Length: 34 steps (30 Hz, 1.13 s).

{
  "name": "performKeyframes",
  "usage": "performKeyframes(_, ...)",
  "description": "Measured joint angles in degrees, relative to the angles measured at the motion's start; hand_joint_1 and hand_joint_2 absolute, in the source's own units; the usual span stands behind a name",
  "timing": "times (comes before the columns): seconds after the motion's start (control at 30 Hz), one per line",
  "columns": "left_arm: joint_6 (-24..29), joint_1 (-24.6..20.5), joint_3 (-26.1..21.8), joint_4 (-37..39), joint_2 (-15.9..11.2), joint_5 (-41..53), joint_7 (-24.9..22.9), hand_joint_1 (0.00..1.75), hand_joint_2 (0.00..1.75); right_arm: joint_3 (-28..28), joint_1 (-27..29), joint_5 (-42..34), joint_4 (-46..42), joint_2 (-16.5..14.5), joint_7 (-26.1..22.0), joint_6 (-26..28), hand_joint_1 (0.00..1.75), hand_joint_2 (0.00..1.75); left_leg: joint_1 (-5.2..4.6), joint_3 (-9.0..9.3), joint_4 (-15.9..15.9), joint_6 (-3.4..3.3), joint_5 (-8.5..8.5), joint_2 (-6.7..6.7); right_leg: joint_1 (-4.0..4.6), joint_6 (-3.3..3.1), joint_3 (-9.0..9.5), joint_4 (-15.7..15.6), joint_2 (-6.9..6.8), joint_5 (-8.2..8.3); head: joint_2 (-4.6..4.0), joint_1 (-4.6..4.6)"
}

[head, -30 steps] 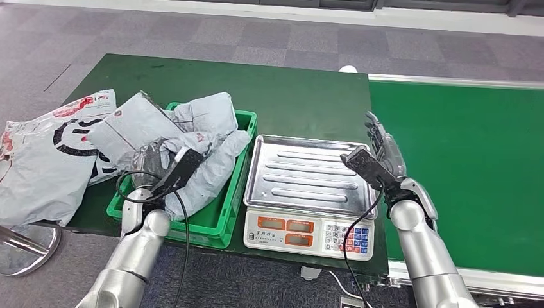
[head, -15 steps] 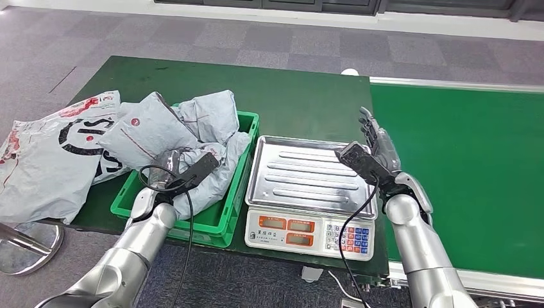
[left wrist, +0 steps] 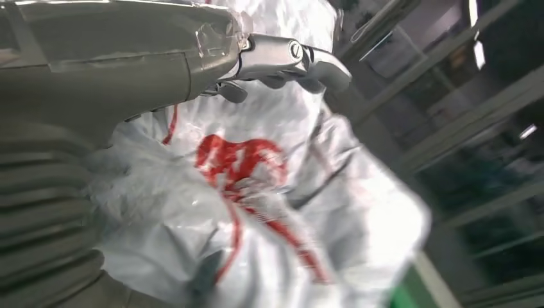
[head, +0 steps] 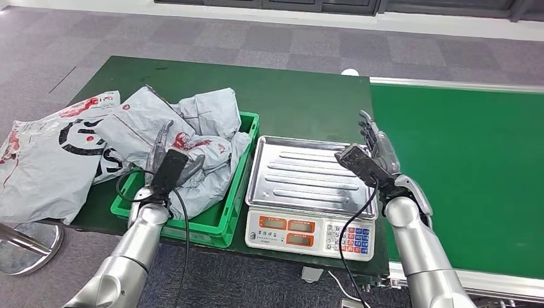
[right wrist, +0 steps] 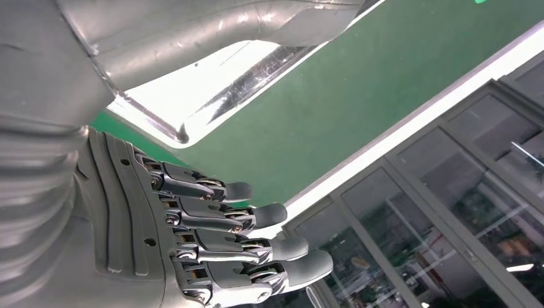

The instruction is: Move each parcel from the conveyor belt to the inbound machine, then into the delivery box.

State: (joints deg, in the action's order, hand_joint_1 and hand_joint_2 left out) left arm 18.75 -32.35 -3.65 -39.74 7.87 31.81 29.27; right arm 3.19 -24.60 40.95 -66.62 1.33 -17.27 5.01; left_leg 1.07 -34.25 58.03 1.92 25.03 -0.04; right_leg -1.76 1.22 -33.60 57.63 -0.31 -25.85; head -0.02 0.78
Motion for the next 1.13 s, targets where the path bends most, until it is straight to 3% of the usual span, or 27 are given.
performKeyframes(0.17, -2.4, 4.8, 0.2, -10.7, 1.0, -9.2, 3.1, 0.00, 0.00, 0.0, 0.0, -0.4, 0.0, 0.0, -0.5, 0.6, 0.00, 1.75, 0.00, -0.26, 0.0, 0.01, 0.01, 0.05, 0.00, 0.01, -0.31, 0.0, 0.10, 0.03, 0.00, 0.00)
performKeyframes(0.33, -4.9, 8.3, 2.6, -20.0, 1.1, -12.8, 4.3, 0.00, 0.00, 0.0, 0.0, -0.9, 0.0, 0.0, -0.6, 0.6, 0.00, 1.75, 0.00, -0.45, 0.0, 0.01, 0.02, 0.04, 0.01, 0.01, -0.50, 0.0, 0.09, 0.02, 0.00, 0.00)
performKeyframes(0.53, -6.6, 9.9, 4.2, -25.1, 1.1, -14.8, 4.4, 0.00, 0.00, -0.1, 0.0, -1.0, 0.0, 0.0, -0.6, 0.7, 0.00, 1.75, 0.00, -0.51, 0.0, 0.01, 0.04, 0.05, 0.01, 0.01, -0.59, 0.0, 0.13, 0.02, 0.01, 0.01)
performKeyframes(0.67, -11.7, 10.4, 5.0, -26.6, 1.0, -18.8, 5.3, 0.00, 0.00, -0.1, 0.0, -1.5, 0.1, 0.0, -1.0, 0.6, 0.00, 1.75, 0.00, -0.52, 0.0, 0.01, 0.04, 0.05, 0.01, 0.01, -0.60, 0.0, 0.13, 0.02, 0.00, 0.01)
performKeyframes(0.73, -17.7, 10.5, 5.8, -26.9, 0.8, -21.7, 6.7, 0.00, 0.00, -0.3, 0.0, -4.3, 0.2, 0.0, -2.6, -0.5, 0.00, 1.75, 0.00, -0.54, 0.0, 0.01, 0.04, 0.04, 0.01, 0.01, -0.60, 0.0, 0.13, 0.02, 0.00, 0.00)
performKeyframes(0.87, -32.1, 10.5, 8.5, -26.5, 0.1, -26.4, 10.3, 0.00, 1.75, -1.9, -1.0, -16.7, 2.1, -0.7, -8.9, -4.4, 0.00, 1.75, 0.00, -0.56, 0.0, 0.01, 0.04, 0.04, 0.00, 0.01, -0.61, 0.0, 0.13, 0.02, 0.00, 0.00)
performKeyframes(1.0, -41.1, 10.6, 10.0, -24.7, -0.2, -31.1, 10.8, 0.00, 1.75, -4.1, -2.2, -24.5, 7.0, -1.6, -17.5, -2.1, 0.00, 1.75, 0.00, -0.57, 0.0, 0.01, 0.04, 0.04, 0.00, 0.01, -0.61, 0.0, 0.12, 0.02, 0.00, 0.00)
performKeyframes(1.13, -43.1, 10.7, 10.0, -22.1, -0.2, -31.9, 10.8, 0.00, 1.75, -4.8, -2.3, -26.9, 11.8, -2.1, -21.9, 1.0, 0.00, 1.75, 0.00, -0.58, 0.0, 0.01, 0.04, 0.04, 0.01, 0.01, -0.63, 0.0, 0.13, 0.02, 0.00, 0.00)
